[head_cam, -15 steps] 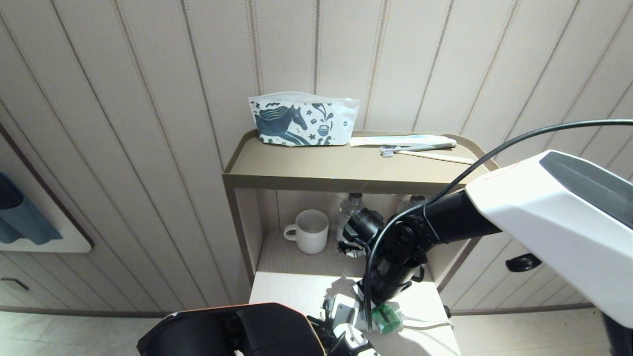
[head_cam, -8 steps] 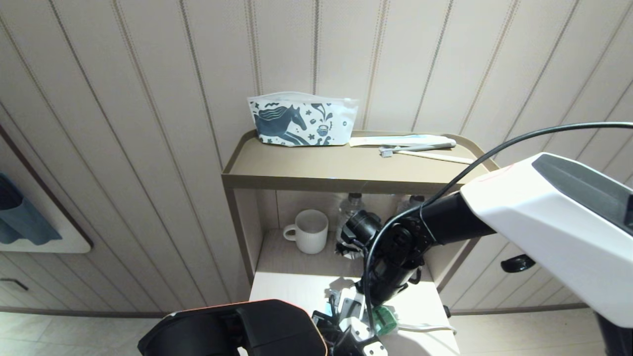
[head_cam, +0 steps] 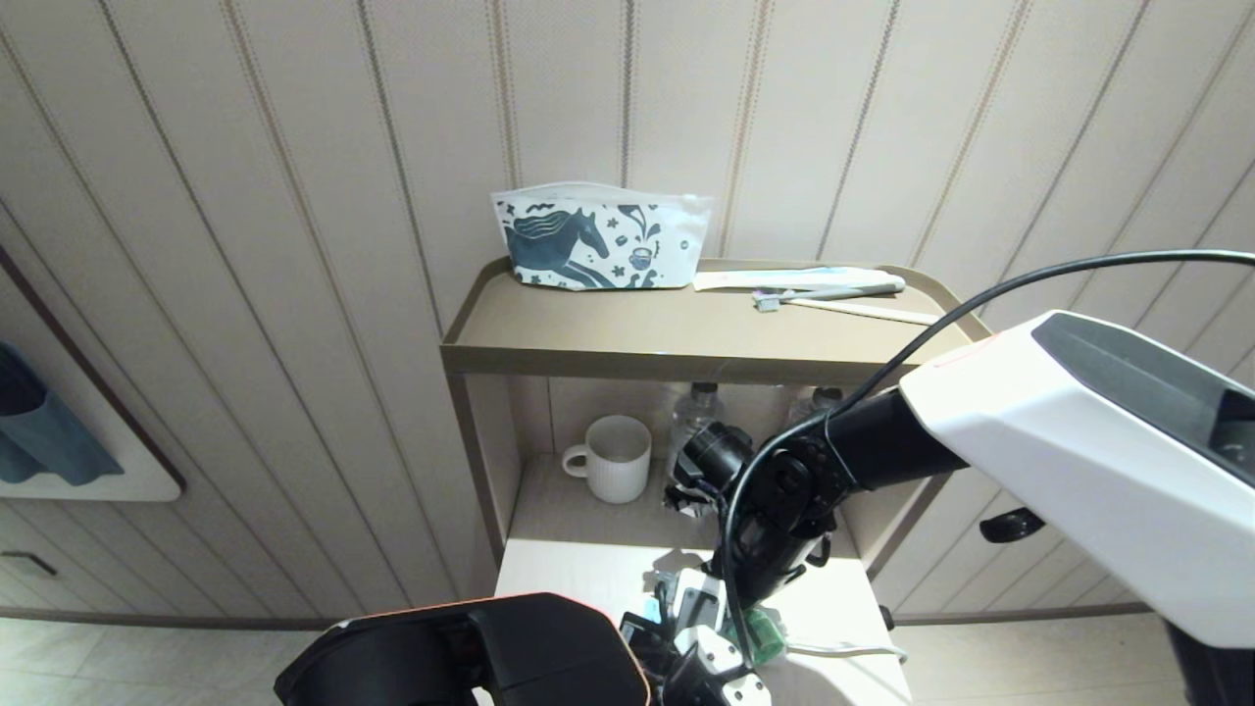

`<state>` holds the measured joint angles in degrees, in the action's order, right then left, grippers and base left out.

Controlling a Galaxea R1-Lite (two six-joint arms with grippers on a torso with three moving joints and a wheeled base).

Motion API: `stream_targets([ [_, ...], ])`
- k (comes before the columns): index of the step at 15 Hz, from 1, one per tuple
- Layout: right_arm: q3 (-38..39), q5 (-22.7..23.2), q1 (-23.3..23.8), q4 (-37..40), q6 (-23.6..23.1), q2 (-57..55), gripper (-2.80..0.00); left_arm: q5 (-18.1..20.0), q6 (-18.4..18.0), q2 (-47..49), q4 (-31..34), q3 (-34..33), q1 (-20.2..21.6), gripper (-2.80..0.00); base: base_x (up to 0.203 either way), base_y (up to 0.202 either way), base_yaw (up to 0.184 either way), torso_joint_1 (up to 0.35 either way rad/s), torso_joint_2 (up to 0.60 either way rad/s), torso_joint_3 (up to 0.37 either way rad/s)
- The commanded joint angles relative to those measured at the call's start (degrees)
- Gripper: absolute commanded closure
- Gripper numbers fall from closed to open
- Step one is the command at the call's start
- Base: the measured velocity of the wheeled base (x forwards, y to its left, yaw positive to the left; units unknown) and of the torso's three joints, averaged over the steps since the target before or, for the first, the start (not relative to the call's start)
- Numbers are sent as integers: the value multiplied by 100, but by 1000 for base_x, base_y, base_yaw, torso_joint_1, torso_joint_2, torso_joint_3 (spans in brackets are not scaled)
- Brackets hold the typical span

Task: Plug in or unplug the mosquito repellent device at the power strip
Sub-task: Hold the socket with your left hand and unplug it with your right hand

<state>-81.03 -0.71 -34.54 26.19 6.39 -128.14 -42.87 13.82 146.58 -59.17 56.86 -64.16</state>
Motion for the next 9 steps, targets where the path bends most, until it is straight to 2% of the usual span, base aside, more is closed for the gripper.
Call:
stream_targets([
  [1,0,-8,26,18,3,-19,0,-72,33,-7,-42,-108,39,0,0,0,0,0,0,0],
  [9,0,0,35,18,3,-19,0,-72,24,29,-24,-184,158,0,0,0,0,0,0,0],
])
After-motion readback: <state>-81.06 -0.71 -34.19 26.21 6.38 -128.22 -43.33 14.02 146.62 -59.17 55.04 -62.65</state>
